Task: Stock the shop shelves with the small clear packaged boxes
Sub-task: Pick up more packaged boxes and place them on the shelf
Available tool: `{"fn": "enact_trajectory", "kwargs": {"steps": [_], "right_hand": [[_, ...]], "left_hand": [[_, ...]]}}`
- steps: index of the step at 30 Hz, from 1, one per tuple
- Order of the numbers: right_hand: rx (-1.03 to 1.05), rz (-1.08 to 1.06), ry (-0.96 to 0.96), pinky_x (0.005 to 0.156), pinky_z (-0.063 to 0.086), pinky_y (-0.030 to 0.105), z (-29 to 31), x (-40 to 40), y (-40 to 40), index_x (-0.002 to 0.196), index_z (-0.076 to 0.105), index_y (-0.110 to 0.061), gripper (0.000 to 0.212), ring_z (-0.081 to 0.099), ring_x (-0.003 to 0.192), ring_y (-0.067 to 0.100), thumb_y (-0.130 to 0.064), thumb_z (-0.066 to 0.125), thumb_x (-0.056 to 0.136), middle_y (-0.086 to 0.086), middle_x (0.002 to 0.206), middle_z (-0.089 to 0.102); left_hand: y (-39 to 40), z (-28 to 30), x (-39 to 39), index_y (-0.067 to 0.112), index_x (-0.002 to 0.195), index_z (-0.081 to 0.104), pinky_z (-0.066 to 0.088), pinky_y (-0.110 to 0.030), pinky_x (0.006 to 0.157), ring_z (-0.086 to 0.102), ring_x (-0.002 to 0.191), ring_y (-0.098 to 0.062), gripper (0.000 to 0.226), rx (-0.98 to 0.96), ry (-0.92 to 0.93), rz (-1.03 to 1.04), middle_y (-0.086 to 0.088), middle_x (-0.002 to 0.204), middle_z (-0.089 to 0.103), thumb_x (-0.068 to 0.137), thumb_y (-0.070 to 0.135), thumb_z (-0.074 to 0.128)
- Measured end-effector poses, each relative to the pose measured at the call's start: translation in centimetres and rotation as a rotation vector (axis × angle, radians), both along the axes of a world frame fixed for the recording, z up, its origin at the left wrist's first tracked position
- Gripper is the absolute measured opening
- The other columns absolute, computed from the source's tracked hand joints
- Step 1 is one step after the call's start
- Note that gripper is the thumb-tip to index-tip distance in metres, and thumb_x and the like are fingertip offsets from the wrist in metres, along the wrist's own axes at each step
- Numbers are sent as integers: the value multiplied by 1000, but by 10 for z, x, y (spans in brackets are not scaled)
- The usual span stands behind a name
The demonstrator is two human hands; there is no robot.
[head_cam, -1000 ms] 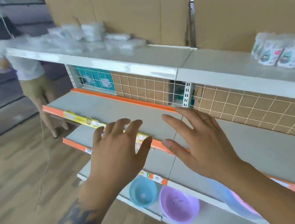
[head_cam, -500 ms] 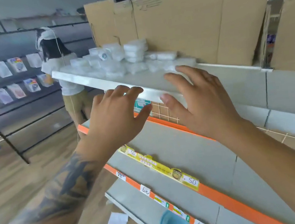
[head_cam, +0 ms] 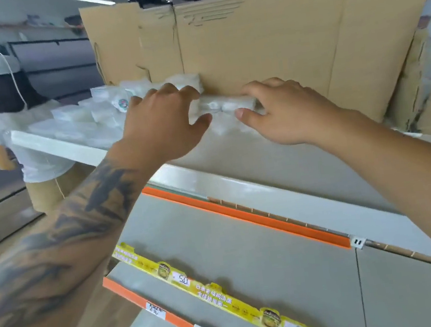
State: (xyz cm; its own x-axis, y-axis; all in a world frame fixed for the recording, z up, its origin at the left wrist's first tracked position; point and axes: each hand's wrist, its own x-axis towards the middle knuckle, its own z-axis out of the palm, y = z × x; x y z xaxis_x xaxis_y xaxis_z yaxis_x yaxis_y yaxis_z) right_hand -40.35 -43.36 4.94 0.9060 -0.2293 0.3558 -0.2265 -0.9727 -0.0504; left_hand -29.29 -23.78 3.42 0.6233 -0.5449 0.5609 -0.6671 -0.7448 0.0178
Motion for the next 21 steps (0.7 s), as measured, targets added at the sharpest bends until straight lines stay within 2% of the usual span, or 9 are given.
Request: {"fn": "enact_trajectory", "kwargs": {"steps": [5, 9, 14, 21], "right_hand": [[28, -105, 117, 108, 40, 46, 1, 42, -22, 150, 36, -36, 63, 44, 136, 33, -66, 48, 95, 4, 149, 46], [92, -180, 192, 107, 43, 46, -12, 56, -37, 147, 44, -37, 72, 48, 133, 29, -73, 57, 86, 3, 147, 49], [92, -277, 252, 109, 41, 44, -33, 59, -38, 143, 48, -34, 68, 48, 134, 26, -70, 60, 86, -3, 150, 48], [75, -350, 121, 110, 38, 41, -48, 60, -20, 137, 54, -27, 47, 47, 133, 27, -50, 59, 96, -2, 148, 52]], "left_hand": [[-22, 12, 73, 34, 147, 45, 36, -52, 106, 51, 129, -36, 60, 130, 67, -41, -9, 142, 53, 95, 63, 49], [-37, 21, 124, 37, 154, 35, 32, -55, 112, 45, 137, -35, 67, 259, 81, -93, -5, 154, 43, 95, 64, 50], [-43, 28, 171, 42, 160, 18, 17, -60, 119, 26, 151, -33, 75, 398, 188, -209, 1, 167, 26, 96, 66, 49], [-45, 26, 209, 47, 152, 33, 31, -52, 108, 32, 135, -37, 53, 389, 63, -407, -3, 154, 46, 100, 60, 39]]}}
